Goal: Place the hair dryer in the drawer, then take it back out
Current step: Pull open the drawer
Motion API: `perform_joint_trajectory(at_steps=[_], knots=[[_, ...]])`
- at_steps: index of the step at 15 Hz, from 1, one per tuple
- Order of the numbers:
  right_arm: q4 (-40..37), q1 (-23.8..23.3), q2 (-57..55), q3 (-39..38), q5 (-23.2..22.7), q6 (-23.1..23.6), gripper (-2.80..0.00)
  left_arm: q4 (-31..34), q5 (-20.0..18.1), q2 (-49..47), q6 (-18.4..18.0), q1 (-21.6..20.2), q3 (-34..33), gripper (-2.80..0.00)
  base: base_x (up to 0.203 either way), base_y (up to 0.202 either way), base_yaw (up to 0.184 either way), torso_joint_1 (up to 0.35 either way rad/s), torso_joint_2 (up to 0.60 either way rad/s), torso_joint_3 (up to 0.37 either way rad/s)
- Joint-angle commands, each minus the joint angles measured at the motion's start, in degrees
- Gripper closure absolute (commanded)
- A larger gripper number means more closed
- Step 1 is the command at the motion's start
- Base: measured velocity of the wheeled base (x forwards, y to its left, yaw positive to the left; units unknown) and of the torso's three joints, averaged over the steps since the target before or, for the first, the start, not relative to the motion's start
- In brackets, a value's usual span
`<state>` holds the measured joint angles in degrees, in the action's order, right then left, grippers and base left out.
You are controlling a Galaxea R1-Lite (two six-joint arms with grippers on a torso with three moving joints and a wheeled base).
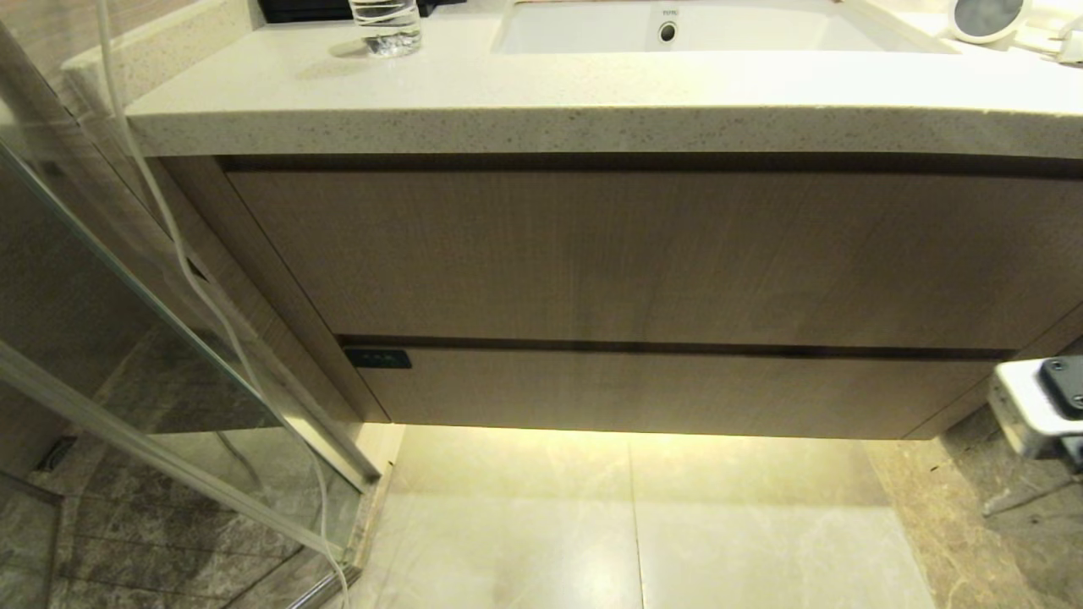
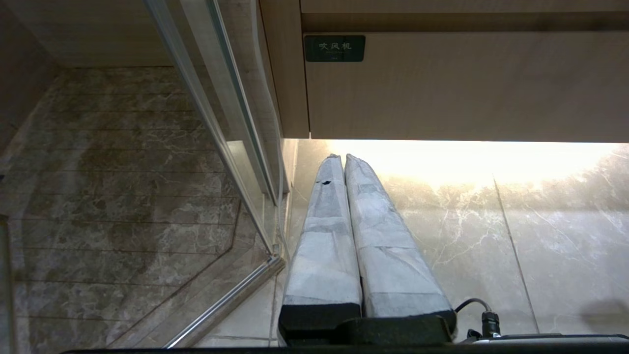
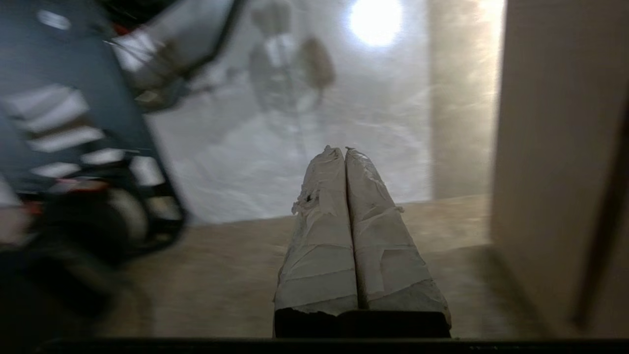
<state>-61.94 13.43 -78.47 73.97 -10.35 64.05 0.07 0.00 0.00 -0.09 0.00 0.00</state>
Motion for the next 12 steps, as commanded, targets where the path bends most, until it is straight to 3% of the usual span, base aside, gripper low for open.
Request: perform_joint_trajectory(at_steps=[1,5,12], knots=[[10.81,2.15,-7.59,-0.69,3.81,4.45,0.00,-0.05,0.00,0.00,0.00,0.00,0.00,0.00,0.000,0.000,0.000,0.000,0.00,0.000],[25.22,5.87,-12.66,-4.92,4.39,4.61,0.00,-0.07,0.00,0.00,0.00,0.00,0.00,0.00,0.000,0.000,0.000,0.000,0.00,0.000],[38.35,6.83,-19.60,-9.74,4.58,4.41,0.00,-0.03,0.00,0.00,0.00,0.00,0.00,0.00,0.000,0.000,0.000,0.000,0.00,0.000]])
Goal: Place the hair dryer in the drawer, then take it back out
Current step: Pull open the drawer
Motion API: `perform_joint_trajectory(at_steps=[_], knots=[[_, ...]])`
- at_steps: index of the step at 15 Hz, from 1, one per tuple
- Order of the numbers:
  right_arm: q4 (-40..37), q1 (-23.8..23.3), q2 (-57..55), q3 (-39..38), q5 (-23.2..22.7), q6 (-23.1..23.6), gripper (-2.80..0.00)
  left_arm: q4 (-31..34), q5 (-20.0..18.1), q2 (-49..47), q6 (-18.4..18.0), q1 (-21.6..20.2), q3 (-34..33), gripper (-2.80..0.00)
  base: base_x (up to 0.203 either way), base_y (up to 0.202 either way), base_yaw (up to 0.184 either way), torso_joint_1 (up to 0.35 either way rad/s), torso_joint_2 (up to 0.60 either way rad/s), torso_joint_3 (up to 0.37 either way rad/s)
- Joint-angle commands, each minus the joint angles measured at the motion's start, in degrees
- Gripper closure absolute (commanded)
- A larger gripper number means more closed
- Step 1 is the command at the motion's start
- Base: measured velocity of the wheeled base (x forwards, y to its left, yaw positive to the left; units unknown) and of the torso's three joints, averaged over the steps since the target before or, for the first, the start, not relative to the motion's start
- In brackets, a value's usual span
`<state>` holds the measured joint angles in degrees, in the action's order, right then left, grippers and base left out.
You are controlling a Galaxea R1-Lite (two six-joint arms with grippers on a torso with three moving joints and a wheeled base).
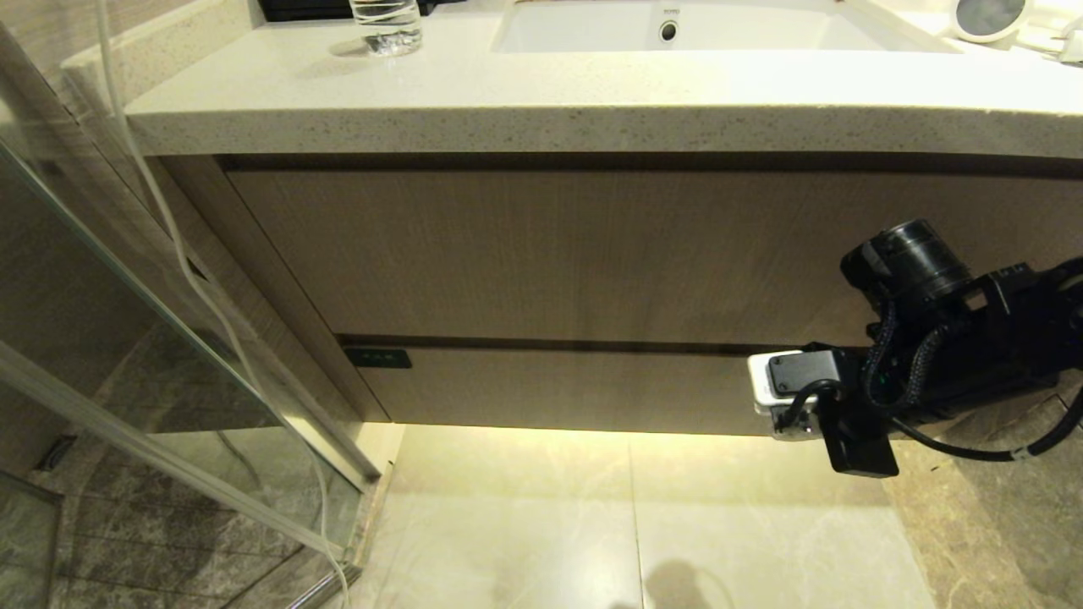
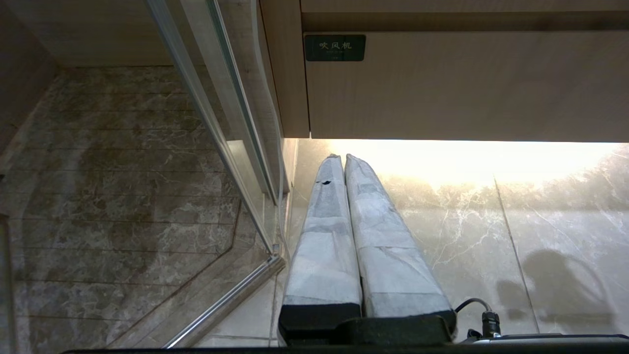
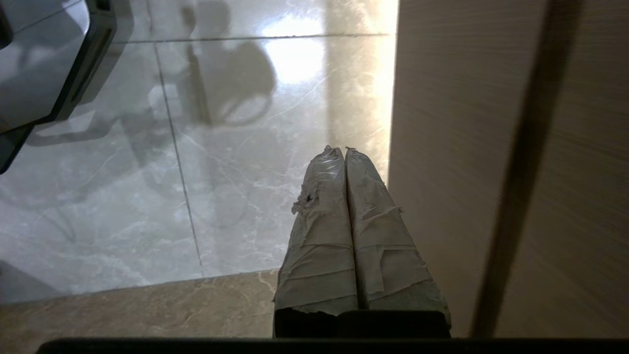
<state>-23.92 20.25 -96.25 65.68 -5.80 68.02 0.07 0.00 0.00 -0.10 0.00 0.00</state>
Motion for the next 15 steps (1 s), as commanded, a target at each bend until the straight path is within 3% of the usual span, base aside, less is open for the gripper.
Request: perform_joint_trajectory(at_steps=[1,4,7,8,15], knots=[[0.66,0.05,-2.91,-1.73,-0.08,0.38,0.00,-0.02,0.00,0.00,0.01,0.00,0.00,0.00,0.000,0.000,0.000,0.000,0.00,0.000],[4.77,-0.02,-7.94,-1.83,-0.29,0.31,0.00,0.01,0.00,0.00,0.01,0.00,0.00,0.00,0.000,0.000,0.000,0.000,0.00,0.000],[18.25,-0.02,-12.07,-3.17,-0.09,-0.80,0.00,0.01,0.00,0.00,0.01,0.00,0.00,0.00,0.000,0.000,0.000,0.000,0.00,0.000],[22.32,-0.03,-13.09,-3.94,-0.02,-0.83,-2.80,0.01,0.00,0.00,0.01,0.00,0.00,0.00,0.000,0.000,0.000,0.000,0.00,0.000],[36.98,-0.15,-16.94,-5.75,-0.35,-2.18,-2.80,0.01,0.00,0.00,0.01,0.00,0.00,0.00,0.000,0.000,0.000,0.000,0.00,0.000]])
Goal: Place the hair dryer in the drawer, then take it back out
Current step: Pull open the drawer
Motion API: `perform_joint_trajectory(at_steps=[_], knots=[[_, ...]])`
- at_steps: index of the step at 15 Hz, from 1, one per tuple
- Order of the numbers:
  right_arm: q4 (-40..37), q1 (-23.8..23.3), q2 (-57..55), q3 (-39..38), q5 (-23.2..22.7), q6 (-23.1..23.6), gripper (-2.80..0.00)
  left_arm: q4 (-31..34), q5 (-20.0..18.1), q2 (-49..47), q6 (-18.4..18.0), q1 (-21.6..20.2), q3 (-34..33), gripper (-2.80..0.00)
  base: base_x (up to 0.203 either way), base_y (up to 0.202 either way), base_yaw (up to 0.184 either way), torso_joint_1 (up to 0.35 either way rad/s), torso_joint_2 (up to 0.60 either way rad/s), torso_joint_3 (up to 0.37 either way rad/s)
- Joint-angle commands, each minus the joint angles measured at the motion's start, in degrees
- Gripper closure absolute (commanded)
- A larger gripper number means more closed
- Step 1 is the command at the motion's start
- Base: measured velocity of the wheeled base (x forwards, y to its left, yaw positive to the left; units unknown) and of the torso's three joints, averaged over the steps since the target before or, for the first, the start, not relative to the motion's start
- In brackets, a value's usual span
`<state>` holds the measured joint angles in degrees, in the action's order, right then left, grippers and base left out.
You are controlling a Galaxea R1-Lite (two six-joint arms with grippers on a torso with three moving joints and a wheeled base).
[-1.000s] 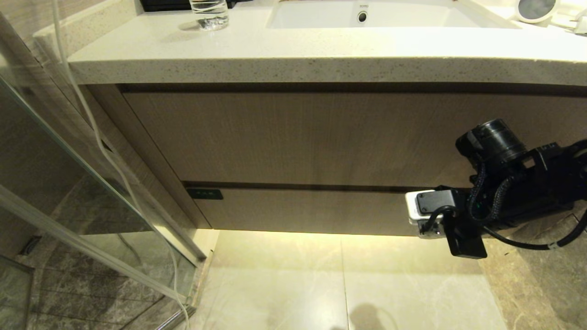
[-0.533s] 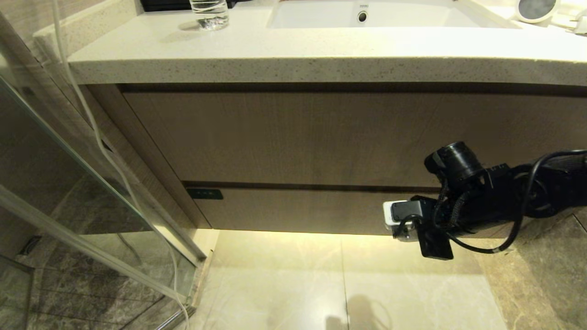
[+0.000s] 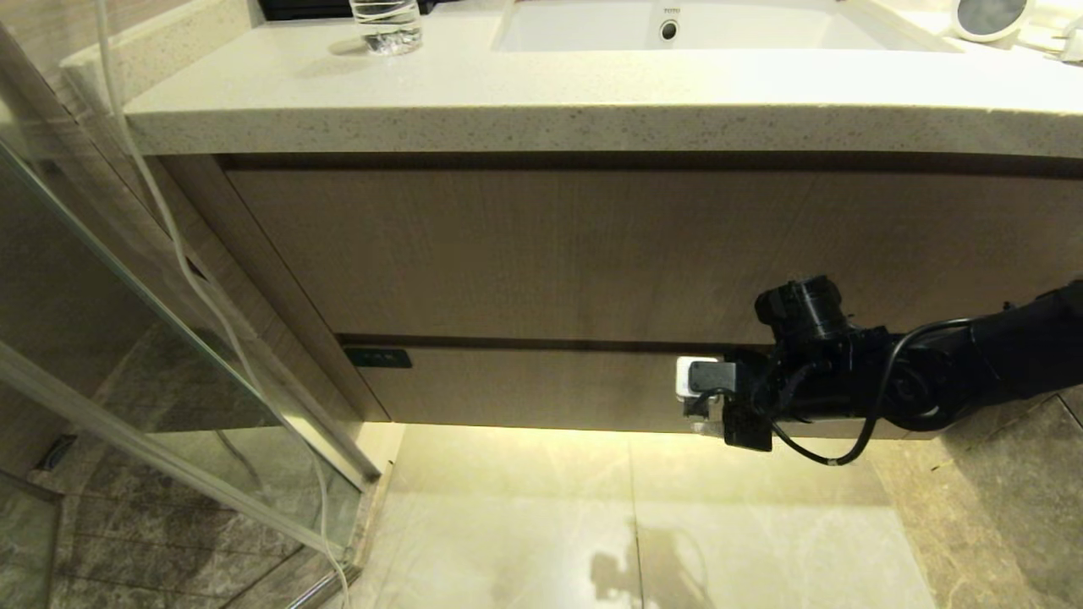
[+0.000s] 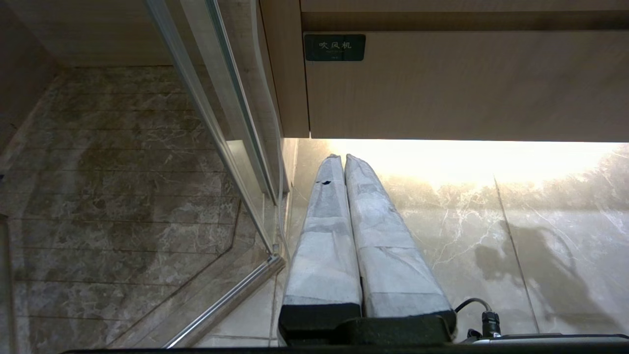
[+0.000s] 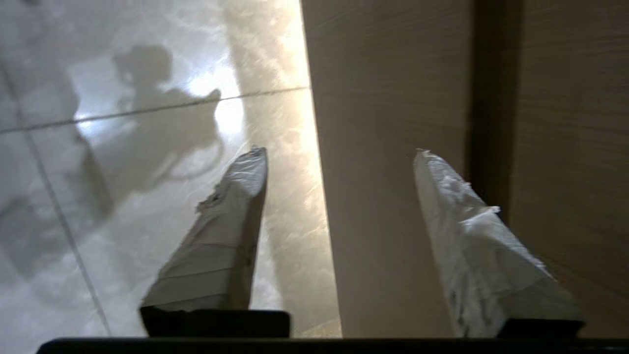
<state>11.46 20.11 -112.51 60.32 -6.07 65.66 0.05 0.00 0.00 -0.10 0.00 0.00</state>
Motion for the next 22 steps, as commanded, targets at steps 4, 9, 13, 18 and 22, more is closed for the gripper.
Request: perform_joint_trajectory(at_steps=[4,9,13,18,22], knots=[[7.07,-1.70,-1.55,-2.96,-3.82,0.13,-2.80,0.04,0.00,0.00,0.01,0.00,0.00,0.00,0.000,0.000,0.000,0.000,0.00,0.000],[16.19,-3.47,-5.44,-4.07,-5.38,2.71,-2.80,0.04,0.00,0.00,0.01,0.00,0.00,0.00,0.000,0.000,0.000,0.000,0.00,0.000],[21.54,-3.98,-9.41,-3.03,-5.58,3.03,-2.80,0.04,0.00,0.00,0.01,0.00,0.00,0.00,0.000,0.000,0.000,0.000,0.00,0.000],[23.95,-4.46,-12.64,-1.72,-5.43,3.28,-2.80,0.04,0.00,0.00,0.01,0.00,0.00,0.00,0.000,0.000,0.000,0.000,0.00,0.000],[29.75,-4.94,-14.71,-0.84,-5.25,3.96,-2.80,-0.02,0.00,0.00,0.01,0.00,0.00,0.00,0.000,0.000,0.000,0.000,0.00,0.000]])
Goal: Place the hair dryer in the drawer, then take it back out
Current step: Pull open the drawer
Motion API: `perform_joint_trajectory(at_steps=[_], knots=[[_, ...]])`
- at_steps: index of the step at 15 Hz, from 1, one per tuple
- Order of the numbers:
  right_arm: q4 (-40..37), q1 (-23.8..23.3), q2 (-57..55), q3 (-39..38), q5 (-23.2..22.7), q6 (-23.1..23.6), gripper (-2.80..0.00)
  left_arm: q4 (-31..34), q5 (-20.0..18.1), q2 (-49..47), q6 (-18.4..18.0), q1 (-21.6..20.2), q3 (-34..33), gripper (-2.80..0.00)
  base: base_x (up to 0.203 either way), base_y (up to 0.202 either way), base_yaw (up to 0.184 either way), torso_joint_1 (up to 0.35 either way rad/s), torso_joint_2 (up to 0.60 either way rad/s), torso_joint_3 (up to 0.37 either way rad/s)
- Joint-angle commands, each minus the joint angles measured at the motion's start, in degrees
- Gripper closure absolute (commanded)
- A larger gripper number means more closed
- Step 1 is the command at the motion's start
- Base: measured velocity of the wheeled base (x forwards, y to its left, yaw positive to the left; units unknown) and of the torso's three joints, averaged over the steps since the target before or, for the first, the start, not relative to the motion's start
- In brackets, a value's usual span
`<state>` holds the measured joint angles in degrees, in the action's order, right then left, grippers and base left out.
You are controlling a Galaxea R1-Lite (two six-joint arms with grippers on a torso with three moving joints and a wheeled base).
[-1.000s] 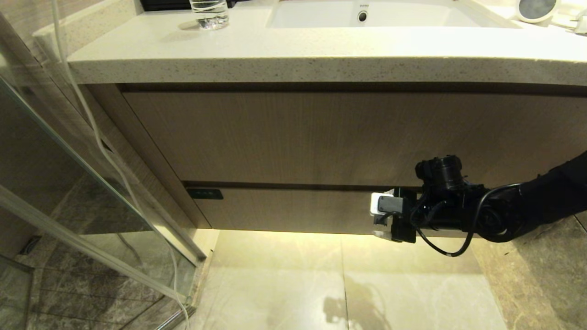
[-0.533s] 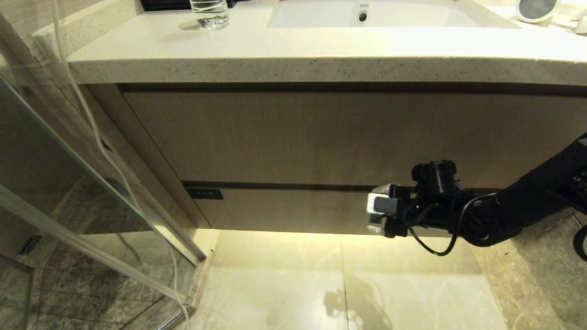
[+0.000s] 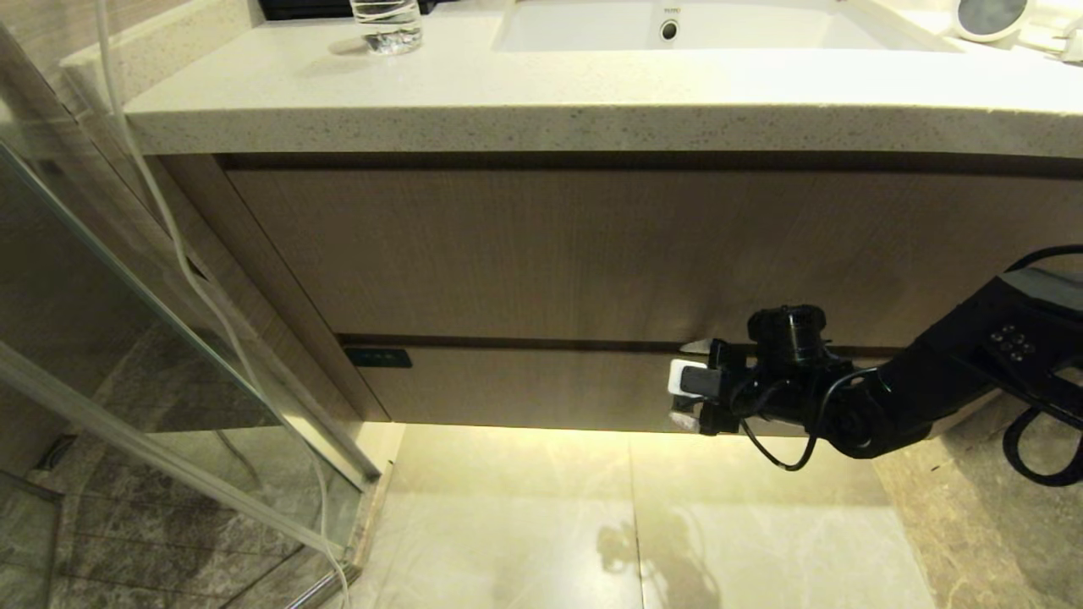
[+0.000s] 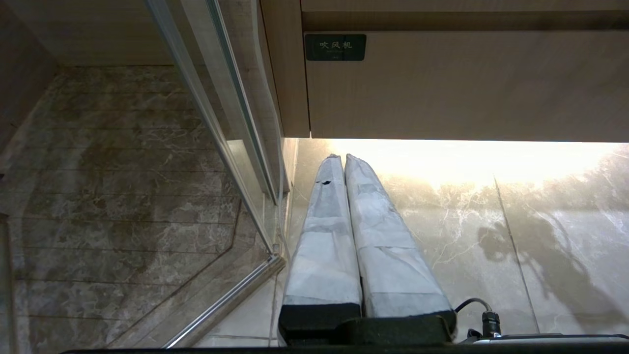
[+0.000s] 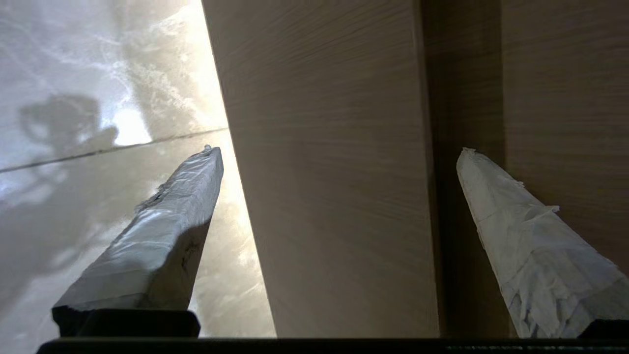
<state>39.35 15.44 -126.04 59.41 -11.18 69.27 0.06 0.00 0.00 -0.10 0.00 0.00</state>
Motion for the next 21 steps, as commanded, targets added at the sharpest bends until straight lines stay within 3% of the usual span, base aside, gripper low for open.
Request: perform_joint_trajectory(at_steps=[1,6,13,21], knots=[[3.20,-0.64,-1.26,0.26,-0.15,0.34,-2.80,0.03,0.00,0.00,0.01,0.00,0.00,0.00,0.000,0.000,0.000,0.000,0.00,0.000],[4.15,-2.26,-1.61,-0.22,-0.33,0.64,-2.80,0.03,0.00,0.00,0.01,0.00,0.00,0.00,0.000,0.000,0.000,0.000,0.00,0.000],[12.32,-2.26,-5.18,-1.41,-0.01,1.31,-2.80,-0.06,0.00,0.00,0.01,0.00,0.00,0.00,0.000,0.000,0.000,0.000,0.00,0.000],[13.06,-2.17,-8.98,-3.25,0.28,1.54,-2.80,-0.01,0.00,0.00,0.01,0.00,0.00,0.00,0.000,0.000,0.000,0.000,0.00,0.000]])
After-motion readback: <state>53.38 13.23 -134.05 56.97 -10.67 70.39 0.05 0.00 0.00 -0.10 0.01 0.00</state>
